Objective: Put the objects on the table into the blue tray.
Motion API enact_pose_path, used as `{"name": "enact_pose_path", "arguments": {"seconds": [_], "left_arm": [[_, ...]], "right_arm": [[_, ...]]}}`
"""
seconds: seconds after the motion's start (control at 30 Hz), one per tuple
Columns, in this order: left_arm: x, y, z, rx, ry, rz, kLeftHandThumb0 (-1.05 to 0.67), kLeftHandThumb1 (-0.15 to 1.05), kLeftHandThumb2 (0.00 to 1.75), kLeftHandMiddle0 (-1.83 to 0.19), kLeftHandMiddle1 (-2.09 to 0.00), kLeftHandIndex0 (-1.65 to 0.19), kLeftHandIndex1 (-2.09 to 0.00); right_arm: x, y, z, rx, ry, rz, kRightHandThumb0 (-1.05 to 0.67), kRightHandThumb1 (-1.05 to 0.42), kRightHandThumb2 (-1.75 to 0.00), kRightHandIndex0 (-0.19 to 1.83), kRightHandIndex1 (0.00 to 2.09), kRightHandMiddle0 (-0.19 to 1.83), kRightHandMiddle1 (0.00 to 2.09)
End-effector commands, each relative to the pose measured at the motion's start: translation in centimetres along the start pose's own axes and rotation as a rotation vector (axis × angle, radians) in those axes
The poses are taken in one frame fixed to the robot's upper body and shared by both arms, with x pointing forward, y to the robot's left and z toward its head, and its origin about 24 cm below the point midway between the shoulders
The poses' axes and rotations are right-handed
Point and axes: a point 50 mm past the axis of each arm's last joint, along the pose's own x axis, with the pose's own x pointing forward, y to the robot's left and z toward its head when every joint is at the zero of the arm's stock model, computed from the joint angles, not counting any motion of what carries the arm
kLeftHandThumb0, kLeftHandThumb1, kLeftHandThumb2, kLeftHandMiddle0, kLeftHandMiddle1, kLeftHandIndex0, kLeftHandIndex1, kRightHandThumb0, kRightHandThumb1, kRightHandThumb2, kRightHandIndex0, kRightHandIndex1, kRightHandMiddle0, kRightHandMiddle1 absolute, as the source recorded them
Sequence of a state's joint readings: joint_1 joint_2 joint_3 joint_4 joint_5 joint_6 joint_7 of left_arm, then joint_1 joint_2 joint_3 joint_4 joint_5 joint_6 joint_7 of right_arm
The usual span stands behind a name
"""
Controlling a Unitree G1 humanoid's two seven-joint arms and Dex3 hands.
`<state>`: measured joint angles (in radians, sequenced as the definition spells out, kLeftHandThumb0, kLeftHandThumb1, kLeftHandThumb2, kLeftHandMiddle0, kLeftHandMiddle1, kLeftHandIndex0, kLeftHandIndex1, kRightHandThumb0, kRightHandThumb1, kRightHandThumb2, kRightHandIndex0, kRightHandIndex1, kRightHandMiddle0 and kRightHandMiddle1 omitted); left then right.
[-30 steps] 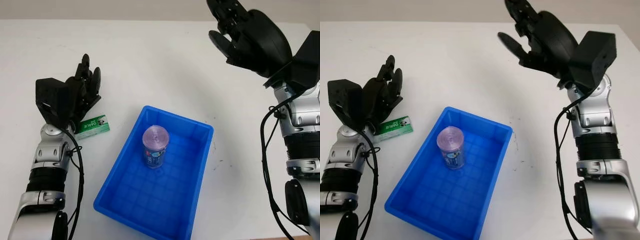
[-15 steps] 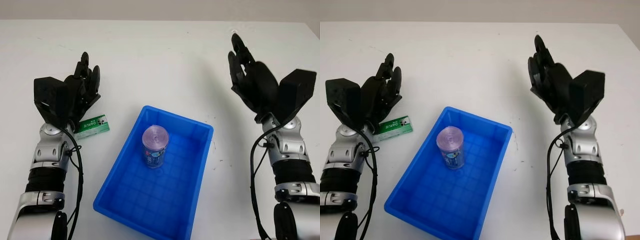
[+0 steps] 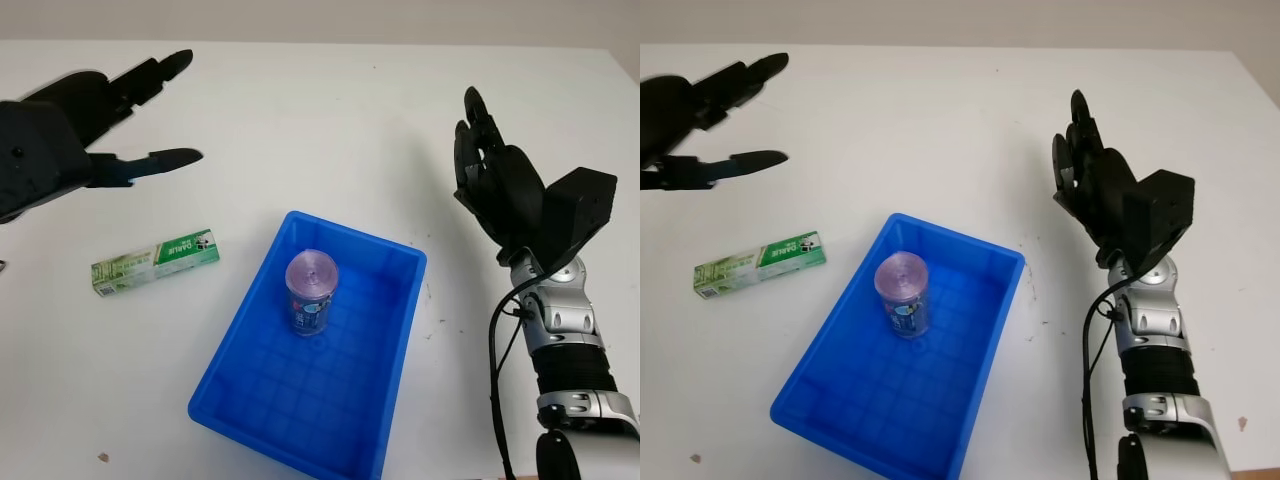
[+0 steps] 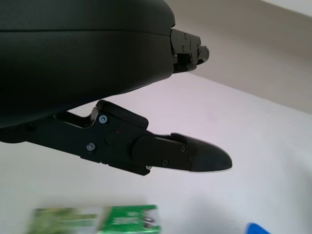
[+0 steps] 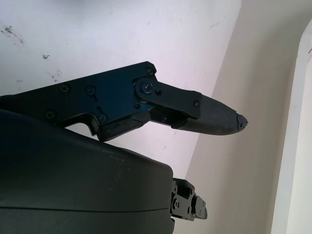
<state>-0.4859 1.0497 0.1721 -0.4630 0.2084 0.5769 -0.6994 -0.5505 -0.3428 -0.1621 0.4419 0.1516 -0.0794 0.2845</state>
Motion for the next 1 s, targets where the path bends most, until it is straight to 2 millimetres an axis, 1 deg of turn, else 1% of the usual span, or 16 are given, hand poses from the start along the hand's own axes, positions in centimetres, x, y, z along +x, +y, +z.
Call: {"name": "enact_pose_path", "arguments": {"seconds": [0.0,0.13,0.23,0.33,0.43,0.53,0.6,0.73,0.8,0.83,0.87,0.9,0.93,0.97], "left_arm": [[-0.9,-0.3,0.2,0.046,0.017,-0.024,-0.71,0.99,0.05,-0.09,-0.07,-0.07,-0.08],[-1.7,-1.8,-0.8,0.073,0.072,-0.104,-0.66,0.92,0.03,-0.08,-0.06,-0.05,-0.06],[-2.1,-3.5,-1.6,0.091,0.117,-0.172,-0.72,0.93,0.05,-0.10,-0.06,-0.04,-0.06],[-2.4,-4.8,-1.8,0.085,0.182,-0.227,-0.74,0.94,0.05,-0.03,-0.03,0.01,-0.03],[-2.6,-6.1,-2.1,0.088,0.187,-0.234,-0.72,0.92,0.05,-0.01,-0.04,0.02,-0.04],[-2.9,-7.9,-3.1,0.056,0.193,-0.239,-0.77,0.93,0.05,-0.01,-0.05,0.02,-0.05],[-3.0,-9.1,-3.7,0.033,0.219,-0.253,-0.79,0.93,0.06,0.01,-0.04,0.04,-0.03],[-3.5,-11.4,-4.5,0.095,0.276,-0.255,-0.82,0.97,0.07,0.03,-0.05,0.06,-0.04],[-3.7,-12.3,-4.6,0.142,0.280,-0.209,-0.78,0.97,0.06,0.00,-0.06,0.04,-0.05],[-3.7,-12.6,-4.6,0.166,0.278,-0.187,-0.70,0.96,0.06,0.00,-1.02,-0.05,-0.08],[-3.6,-12.8,-4.7,0.204,0.272,-0.165,-0.68,0.96,0.06,0.10,-1.55,-0.08,-0.08],[-3.5,-12.9,-4.7,0.239,0.264,-0.147,-0.65,0.96,0.06,0.14,-1.64,-0.16,-0.12],[-3.5,-13.0,-4.7,0.268,0.255,-0.135,-0.59,0.97,0.06,0.05,-1.86,-0.28,-0.20],[-3.4,-13.1,-4.7,0.297,0.246,-0.125,-0.51,1.00,0.06,-0.11,-1.98,-0.27,-0.68]], "right_arm": [[-0.2,0.2,0.0,0.000,-0.007,-0.003,-0.70,-1.05,-0.68,-0.19,0.00,-0.19,0.00],[-0.2,0.3,0.0,-0.003,-0.011,-0.009,-0.69,-1.05,-0.68,-0.19,0.00,-0.19,0.00],[-0.1,0.2,0.0,0.005,-0.004,-0.016,-0.71,-1.05,-0.66,-0.19,0.00,-0.19,0.00],[-0.1,0.2,0.1,0.008,-0.005,-0.015,-0.71,-1.05,-0.65,-0.19,0.00,-0.19,0.00],[-0.2,0.2,0.2,0.012,-0.008,-0.015,-0.71,-1.05,-0.64,-0.19,0.00,-0.19,0.00],[-0.4,0.0,0.3,0.006,-0.009,-0.015,-0.71,-1.05,-0.64,-0.19,0.00,-0.19,0.00],[-0.6,-0.2,0.3,0.010,-0.010,-0.014,-0.70,-1.05,-0.63,-0.19,0.00,-0.19,0.00],[-0.7,-0.4,0.3,0.011,-0.010,-0.006,-0.71,-1.05,-0.62,-0.19,0.00,-0.19,0.00],[-0.6,-0.5,0.5,0.010,-0.014,-0.002,-0.69,-1.05,-0.63,-0.19,0.00,-0.19,0.00],[-0.6,-0.5,0.5,0.013,-0.015,0.000,-0.69,-1.05,-0.62,-0.19,0.00,-0.19,0.00],[-0.5,-0.6,0.5,0.017,-0.017,0.003,-0.69,-1.05,-0.62,-0.19,0.00,-0.19,0.00],[-0.5,-0.6,0.5,0.015,-0.018,0.003,-0.69,-1.05,-0.62,-0.19,0.00,-0.19,0.00],[-0.4,-0.5,0.6,0.009,-0.019,0.006,-0.70,-1.05,-0.61,-0.19,0.00,-0.19,0.00],[-0.4,-0.5,0.6,0.006,-0.020,0.008,-0.69,-1.05,-0.62,-0.19,0.00,-0.19,0.00]]}}
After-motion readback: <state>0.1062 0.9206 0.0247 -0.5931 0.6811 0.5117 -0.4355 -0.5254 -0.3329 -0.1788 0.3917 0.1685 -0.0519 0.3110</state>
